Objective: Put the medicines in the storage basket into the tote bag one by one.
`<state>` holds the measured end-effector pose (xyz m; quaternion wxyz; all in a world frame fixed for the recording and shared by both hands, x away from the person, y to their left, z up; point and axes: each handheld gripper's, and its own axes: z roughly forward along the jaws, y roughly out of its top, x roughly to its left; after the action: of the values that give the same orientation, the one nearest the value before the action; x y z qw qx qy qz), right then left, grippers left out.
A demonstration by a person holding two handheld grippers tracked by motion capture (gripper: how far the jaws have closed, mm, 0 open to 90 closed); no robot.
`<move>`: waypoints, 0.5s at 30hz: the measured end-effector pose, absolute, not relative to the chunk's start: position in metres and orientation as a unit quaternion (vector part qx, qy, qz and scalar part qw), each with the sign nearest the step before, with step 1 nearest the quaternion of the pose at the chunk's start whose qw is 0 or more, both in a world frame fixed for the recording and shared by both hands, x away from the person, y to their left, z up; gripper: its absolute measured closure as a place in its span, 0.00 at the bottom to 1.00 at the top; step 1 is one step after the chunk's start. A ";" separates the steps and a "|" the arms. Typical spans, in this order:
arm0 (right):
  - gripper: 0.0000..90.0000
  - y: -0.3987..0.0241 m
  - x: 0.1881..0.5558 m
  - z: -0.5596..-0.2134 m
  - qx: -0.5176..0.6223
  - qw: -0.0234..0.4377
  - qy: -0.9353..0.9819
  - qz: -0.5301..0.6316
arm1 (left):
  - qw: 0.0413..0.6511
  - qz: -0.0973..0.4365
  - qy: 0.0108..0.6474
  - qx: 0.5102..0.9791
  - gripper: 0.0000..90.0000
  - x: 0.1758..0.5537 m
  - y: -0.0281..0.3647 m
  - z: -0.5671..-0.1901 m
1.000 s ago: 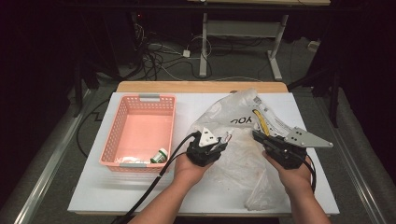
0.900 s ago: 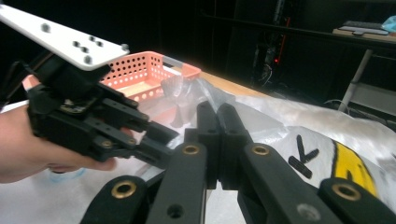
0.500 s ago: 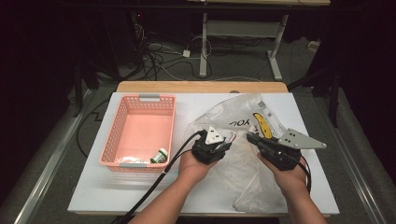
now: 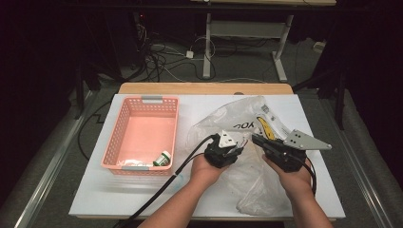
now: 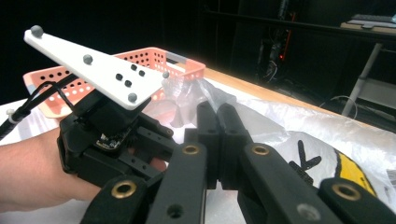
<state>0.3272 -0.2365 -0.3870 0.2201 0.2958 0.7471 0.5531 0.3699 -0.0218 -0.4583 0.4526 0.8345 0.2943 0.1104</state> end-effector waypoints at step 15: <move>1.00 -0.244 0.334 -0.390 0.310 0.220 0.740 0.555 | 0.462 0.094 0.290 0.833 0.55 0.361 -0.027 -0.457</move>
<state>0.3341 -0.2440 -0.3902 0.2199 0.3105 0.7400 0.5546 0.3605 -0.0269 -0.4572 0.4620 0.8330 0.2897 0.0935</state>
